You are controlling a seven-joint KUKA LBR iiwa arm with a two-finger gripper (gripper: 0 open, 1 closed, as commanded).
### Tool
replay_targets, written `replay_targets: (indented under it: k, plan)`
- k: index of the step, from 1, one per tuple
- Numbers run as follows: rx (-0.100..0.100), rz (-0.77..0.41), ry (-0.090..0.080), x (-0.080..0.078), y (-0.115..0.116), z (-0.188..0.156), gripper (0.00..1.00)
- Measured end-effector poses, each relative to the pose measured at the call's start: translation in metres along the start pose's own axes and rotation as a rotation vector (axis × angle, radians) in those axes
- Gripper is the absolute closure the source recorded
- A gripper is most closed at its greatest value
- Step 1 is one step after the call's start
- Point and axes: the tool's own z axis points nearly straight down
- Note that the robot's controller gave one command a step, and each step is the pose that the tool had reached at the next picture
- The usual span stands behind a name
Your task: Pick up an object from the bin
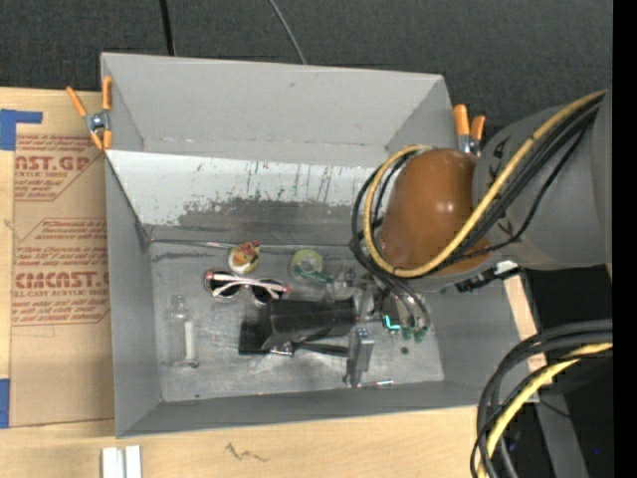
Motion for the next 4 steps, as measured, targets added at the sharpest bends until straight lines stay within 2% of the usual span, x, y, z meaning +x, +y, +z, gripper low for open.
replay_targets:
  k: [1,2,3,4]
  plan:
    - [0.0,0.0,-0.007,-0.002,0.0,-0.004,0.0]
    - [-0.002,0.236,-0.022,-0.019,0.027,0.06,1.0]
    - [-0.002,0.236,-0.022,-0.019,0.027,0.06,1.0]
    - [0.001,0.287,-0.004,-0.015,0.027,-0.056,1.0]
